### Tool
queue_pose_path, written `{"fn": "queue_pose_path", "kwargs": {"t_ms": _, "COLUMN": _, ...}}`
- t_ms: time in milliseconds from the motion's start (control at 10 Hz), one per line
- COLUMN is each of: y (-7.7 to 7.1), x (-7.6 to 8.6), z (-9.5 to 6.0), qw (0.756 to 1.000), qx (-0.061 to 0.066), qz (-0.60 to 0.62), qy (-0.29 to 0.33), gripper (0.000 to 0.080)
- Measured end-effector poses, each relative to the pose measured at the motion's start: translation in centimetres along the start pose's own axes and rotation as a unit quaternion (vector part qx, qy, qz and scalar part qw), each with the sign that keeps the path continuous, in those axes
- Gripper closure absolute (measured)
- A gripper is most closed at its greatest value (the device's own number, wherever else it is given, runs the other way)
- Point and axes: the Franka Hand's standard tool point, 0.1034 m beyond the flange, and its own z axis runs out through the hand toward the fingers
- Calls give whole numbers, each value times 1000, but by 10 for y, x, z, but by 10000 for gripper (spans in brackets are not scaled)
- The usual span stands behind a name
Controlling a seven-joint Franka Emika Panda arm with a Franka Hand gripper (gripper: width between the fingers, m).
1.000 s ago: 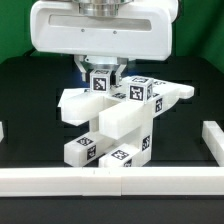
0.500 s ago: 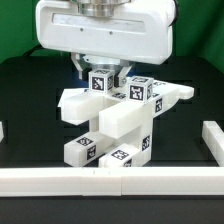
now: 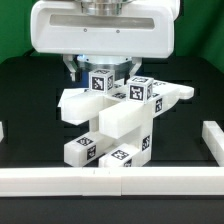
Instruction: Assemble chair
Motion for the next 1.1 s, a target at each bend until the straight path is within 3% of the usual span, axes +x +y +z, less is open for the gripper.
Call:
{"fn": "queue_pose_path", "kwargs": {"t_ms": 300, "y": 1, "x": 0, "z": 0, "qw": 991, "qx": -6, "qz": -133, "qy": -2, "gripper": 151}}
{"fn": "queue_pose_path", "kwargs": {"t_ms": 900, "y": 7, "x": -1, "z": -1, "qw": 933, "qx": -36, "qz": -357, "qy": -19, "gripper": 151}}
{"fn": "queue_pose_path", "kwargs": {"t_ms": 1100, "y": 8, "x": -1, "z": -2, "qw": 920, "qx": -37, "qz": -389, "qy": -21, "gripper": 151}}
